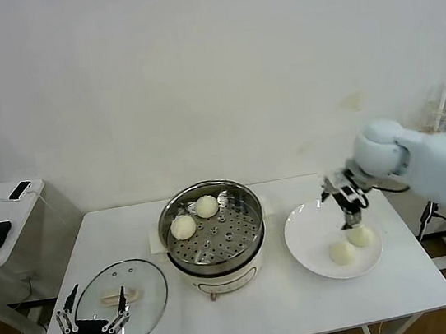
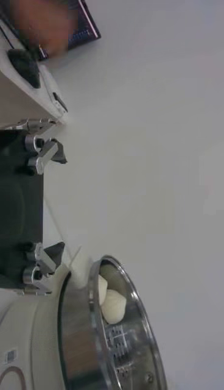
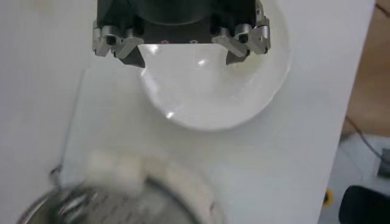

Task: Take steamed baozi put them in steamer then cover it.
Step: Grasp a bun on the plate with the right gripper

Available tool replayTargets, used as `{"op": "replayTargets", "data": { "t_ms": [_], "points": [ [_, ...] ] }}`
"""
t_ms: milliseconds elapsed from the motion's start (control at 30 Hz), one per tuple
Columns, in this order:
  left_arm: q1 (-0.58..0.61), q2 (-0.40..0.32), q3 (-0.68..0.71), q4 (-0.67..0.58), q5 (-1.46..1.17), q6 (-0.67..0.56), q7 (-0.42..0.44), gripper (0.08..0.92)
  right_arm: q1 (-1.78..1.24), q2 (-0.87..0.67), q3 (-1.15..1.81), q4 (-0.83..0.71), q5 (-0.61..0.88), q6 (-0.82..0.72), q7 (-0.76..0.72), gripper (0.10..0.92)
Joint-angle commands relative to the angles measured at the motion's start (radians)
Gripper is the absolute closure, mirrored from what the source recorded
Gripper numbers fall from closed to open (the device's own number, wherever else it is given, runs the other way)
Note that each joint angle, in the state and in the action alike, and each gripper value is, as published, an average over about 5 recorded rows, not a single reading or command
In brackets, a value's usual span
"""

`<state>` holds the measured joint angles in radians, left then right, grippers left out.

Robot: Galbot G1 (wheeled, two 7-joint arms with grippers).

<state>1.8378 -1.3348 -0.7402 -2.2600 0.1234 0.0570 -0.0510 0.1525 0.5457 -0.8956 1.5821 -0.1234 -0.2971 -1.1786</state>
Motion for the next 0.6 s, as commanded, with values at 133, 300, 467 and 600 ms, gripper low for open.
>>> {"op": "replayTargets", "data": {
  "t_ms": [133,300,467,600],
  "points": [
    [0.016,-0.002,-0.002,-0.001,0.008,0.0,0.0,0.177,-0.327,-0.047,0.219,-0.068,-0.127,0.047,0.012,0.203],
    [0.018,-0.005,-0.006,-0.002,0.008,0.001,0.002,0.177,-0.347,0.003,0.228,-0.121,-0.135,0.05,0.043,0.203],
    [0.017,-0.007,-0.006,0.0,0.01,0.001,0.002,0.177,-0.346,0.06,0.225,-0.169,-0.141,0.056,0.065,0.203],
    [0.017,-0.006,-0.012,0.003,0.009,0.001,0.002,0.177,-0.342,0.105,0.223,-0.198,-0.141,0.054,0.076,0.203]
  ]
}}
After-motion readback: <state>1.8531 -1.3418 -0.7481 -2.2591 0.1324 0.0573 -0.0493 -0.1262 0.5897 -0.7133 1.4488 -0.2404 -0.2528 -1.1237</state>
